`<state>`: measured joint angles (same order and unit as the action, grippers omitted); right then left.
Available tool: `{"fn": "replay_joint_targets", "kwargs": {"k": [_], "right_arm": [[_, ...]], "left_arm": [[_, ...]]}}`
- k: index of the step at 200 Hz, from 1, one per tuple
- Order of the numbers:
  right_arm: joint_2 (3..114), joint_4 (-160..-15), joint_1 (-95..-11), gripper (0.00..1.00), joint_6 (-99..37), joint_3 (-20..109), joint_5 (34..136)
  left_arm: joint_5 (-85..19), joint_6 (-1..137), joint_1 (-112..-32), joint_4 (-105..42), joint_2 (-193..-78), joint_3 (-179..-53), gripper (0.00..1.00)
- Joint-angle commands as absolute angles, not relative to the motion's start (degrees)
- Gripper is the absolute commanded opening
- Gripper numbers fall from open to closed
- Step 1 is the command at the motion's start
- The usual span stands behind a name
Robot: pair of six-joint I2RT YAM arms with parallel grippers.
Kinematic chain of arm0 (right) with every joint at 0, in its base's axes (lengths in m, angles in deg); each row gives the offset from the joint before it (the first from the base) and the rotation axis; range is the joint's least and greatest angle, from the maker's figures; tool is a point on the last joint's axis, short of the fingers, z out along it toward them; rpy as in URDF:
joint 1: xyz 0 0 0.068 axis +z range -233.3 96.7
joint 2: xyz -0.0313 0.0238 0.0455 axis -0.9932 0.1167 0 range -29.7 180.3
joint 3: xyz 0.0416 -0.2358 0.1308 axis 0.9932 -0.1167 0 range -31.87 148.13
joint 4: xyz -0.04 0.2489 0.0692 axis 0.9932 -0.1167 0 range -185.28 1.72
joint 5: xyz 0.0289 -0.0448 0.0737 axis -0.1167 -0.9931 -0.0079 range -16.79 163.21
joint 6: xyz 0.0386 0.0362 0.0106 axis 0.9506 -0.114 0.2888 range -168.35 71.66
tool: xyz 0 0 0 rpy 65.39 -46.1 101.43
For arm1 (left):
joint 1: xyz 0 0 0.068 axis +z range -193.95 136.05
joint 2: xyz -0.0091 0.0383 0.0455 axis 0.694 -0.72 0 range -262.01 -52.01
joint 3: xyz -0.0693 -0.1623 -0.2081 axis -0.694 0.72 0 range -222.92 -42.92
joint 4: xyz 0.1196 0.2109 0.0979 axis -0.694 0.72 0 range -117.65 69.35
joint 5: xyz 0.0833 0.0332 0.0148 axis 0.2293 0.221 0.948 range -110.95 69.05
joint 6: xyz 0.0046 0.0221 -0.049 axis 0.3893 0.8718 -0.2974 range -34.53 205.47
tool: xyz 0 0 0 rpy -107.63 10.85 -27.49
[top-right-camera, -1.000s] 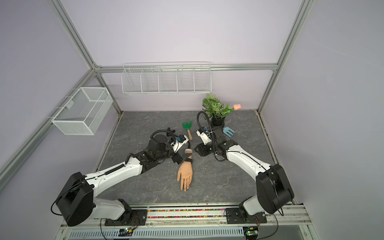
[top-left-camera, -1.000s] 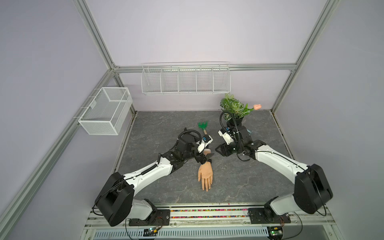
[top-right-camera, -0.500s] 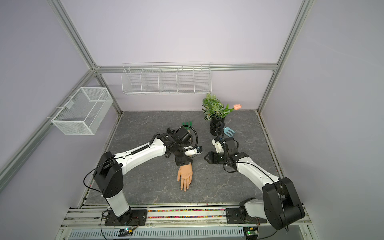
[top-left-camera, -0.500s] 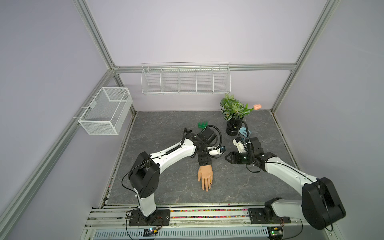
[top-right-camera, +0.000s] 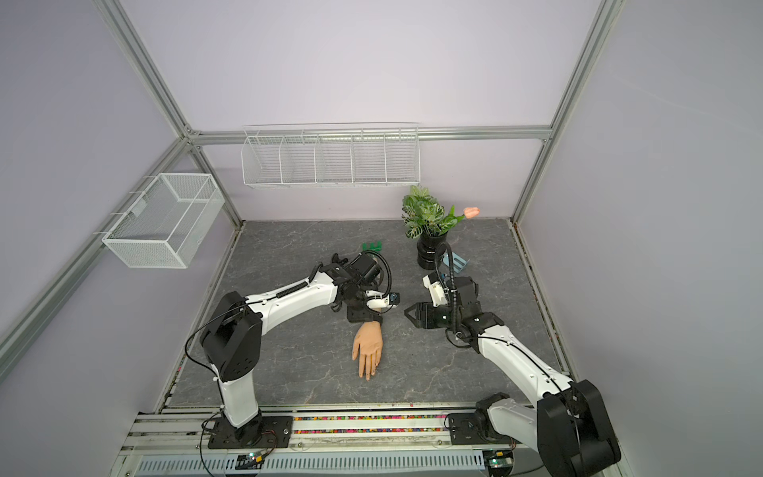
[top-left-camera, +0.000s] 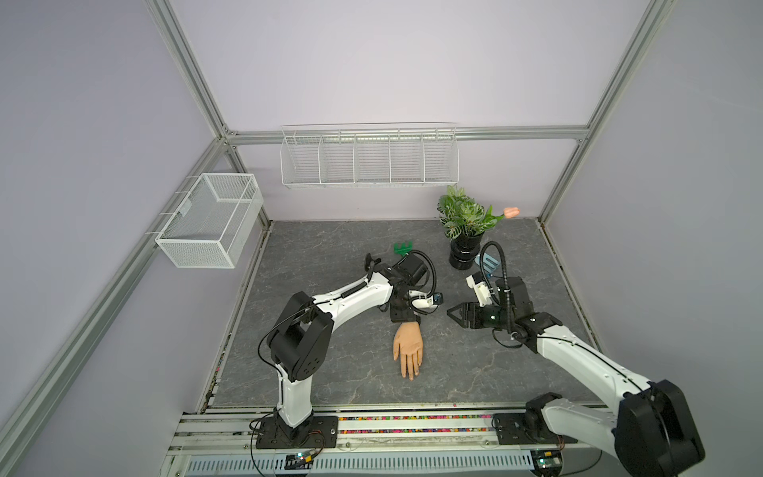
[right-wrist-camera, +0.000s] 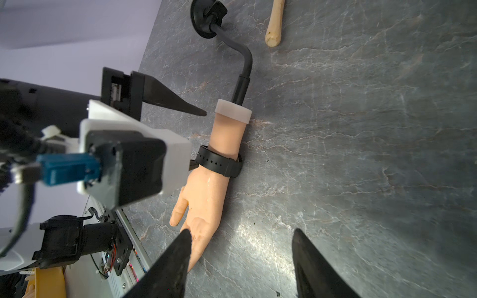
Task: Take off the watch
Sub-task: Untie the watch from the hand.
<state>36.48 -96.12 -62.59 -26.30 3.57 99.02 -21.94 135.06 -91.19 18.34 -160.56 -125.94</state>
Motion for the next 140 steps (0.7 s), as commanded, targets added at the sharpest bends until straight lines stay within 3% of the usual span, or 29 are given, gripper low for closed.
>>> {"fn": "replay_joint_targets", "kwargs": {"k": [1, 69, 74, 86, 93, 140], "right_arm": [[35.34, -95.40, -62.71, 0.63, -27.14, 2.89, 99.45], [34.78, -95.41, -62.67, 0.63, -25.95, 2.61, 99.09], [34.66, -95.36, -62.66, 0.63, -25.73, 2.58, 99.19], [34.26, -94.98, -62.71, 0.64, -25.12, 2.35, 99.40], [33.97, -94.68, -62.66, 0.64, -24.76, 2.09, 99.41], [33.35, -91.27, -62.65, 0.67, -21.39, -0.07, 98.97]], "left_arm": [[-26.55, 139.02, -90.84, 20.28, -162.84, -128.60, 0.62], [-28.43, 138.63, -90.88, 22.07, -165.08, -129.65, 0.60], [-28.21, 138.58, -90.87, 22.17, -165.44, -129.69, 0.57], [-27.98, 138.43, -90.88, 22.56, -166.12, -129.81, 0.36], [-28.04, 138.37, -90.92, 22.92, -166.55, -130.00, 0.29], [-28.58, 137.76, -91.05, 23.59, -166.56, -130.15, 0.24]]}}
